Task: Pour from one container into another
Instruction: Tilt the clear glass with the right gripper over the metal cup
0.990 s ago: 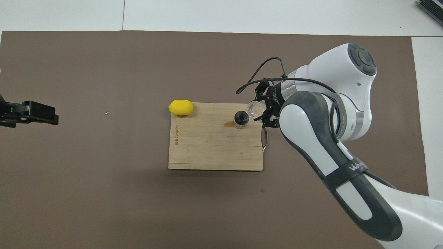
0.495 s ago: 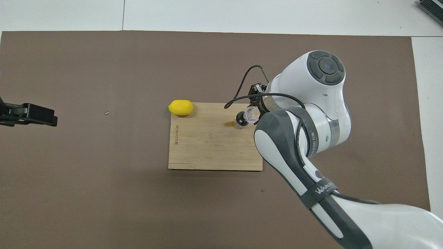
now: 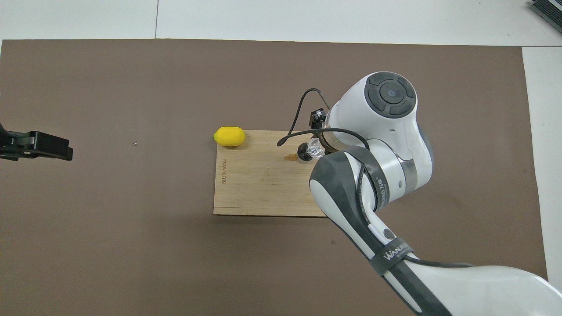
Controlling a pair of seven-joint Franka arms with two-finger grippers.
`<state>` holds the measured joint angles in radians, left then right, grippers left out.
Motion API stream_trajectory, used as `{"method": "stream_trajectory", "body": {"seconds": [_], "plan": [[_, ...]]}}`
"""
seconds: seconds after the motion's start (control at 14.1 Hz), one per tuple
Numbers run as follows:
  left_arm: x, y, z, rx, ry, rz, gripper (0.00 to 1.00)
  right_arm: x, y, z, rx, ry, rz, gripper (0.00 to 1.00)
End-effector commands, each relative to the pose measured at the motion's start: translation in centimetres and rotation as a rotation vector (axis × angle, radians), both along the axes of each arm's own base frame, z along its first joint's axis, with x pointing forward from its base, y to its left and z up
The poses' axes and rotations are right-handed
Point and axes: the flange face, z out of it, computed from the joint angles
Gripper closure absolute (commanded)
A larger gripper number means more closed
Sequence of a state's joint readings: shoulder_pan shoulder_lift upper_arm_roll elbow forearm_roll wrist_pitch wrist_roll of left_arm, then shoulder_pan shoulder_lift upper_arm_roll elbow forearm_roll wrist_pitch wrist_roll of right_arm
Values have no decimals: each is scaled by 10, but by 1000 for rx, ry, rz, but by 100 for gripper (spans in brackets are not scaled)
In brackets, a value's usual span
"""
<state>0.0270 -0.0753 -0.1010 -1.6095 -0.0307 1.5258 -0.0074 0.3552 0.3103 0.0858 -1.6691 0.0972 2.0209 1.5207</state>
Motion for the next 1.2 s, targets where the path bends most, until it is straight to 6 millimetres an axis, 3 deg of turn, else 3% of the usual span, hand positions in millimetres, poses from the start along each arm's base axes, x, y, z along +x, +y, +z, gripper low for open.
{"method": "stream_trajectory", "body": {"seconds": [0.0,0.71,1.13], "plan": [[-7,3,3,-8,7,-9,0,1,3,10,-12,-12,-19,93],[-7,2,3,-8,9,-11,0,9,-12,10,117,56,-107,97],[-7,3,3,-8,10,-11,0,17,-36,4,195,98,-161,98]]}}
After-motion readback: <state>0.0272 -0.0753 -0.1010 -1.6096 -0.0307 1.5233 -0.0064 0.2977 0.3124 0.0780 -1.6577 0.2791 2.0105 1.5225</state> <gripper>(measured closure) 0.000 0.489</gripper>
